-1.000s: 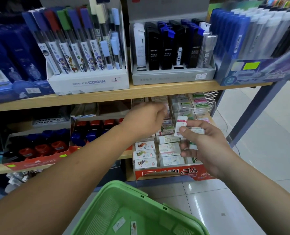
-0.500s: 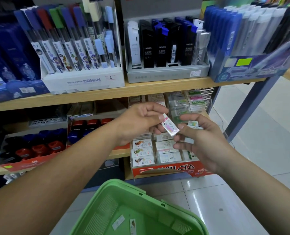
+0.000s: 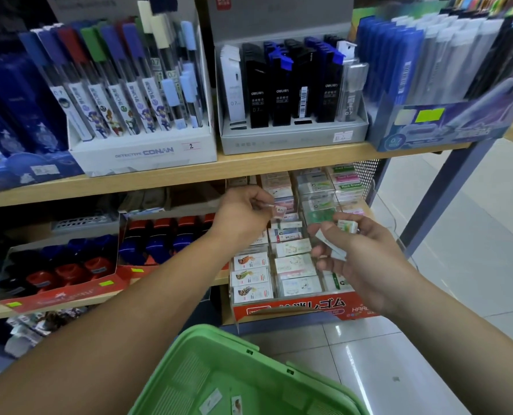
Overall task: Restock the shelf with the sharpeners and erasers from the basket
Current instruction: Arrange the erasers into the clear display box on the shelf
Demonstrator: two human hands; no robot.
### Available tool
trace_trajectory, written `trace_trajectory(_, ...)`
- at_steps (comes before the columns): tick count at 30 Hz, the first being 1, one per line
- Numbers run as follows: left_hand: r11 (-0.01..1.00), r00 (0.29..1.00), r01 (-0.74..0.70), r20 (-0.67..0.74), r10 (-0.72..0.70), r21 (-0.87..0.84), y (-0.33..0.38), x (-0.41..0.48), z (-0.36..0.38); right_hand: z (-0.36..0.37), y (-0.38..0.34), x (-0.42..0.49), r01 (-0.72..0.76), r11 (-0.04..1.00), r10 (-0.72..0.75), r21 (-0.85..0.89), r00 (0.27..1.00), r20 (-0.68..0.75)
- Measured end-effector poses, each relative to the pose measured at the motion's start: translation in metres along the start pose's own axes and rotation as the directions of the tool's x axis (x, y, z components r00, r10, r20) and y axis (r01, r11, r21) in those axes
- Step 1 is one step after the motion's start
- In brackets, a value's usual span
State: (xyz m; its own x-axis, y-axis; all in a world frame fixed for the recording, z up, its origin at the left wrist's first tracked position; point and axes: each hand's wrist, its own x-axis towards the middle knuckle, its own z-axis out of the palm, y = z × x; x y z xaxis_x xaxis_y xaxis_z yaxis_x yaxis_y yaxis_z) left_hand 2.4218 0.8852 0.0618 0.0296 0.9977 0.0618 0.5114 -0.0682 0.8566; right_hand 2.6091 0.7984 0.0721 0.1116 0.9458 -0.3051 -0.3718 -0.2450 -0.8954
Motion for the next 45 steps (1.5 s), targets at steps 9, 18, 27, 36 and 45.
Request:
trace_trajectory(9, 0.941, 0.992, -0.125, 0.068, 0.109, 0.315, -0.004, 0.014, 0.010, -0.001, 0.001, 0.001, -0.021, 0.998, 0.019, -0.056, 0.999, -0.028)
trace_trajectory(18, 0.996, 0.923, -0.082, 0.380, 0.063, 0.036, 0.028, -0.007, 0.001, -0.002, -0.001, 0.000, -0.014, 0.988, -0.002, -0.151, 0.995, -0.101)
trace_trajectory(27, 0.930, 0.822, 0.228, 0.569, -0.025, -0.288, 0.024, -0.019, -0.016, 0.002, -0.008, -0.005, -0.122, 0.986, 0.111, 0.117, 0.989, 0.092)
trace_trajectory(36, 0.951, 0.929, 0.174, 0.362, -0.073, -0.254, 0.015, -0.022, -0.046, 0.009, 0.004, -0.004, -0.023, 0.997, 0.022, -0.075, 1.000, -0.014)
trace_trajectory(45, 0.992, 0.820, -0.110, 0.569, 0.057, 0.060, 0.026, -0.040, -0.038, 0.005, 0.001, -0.010, 0.143, 0.926, -0.183, -0.349, 0.979, -0.087)
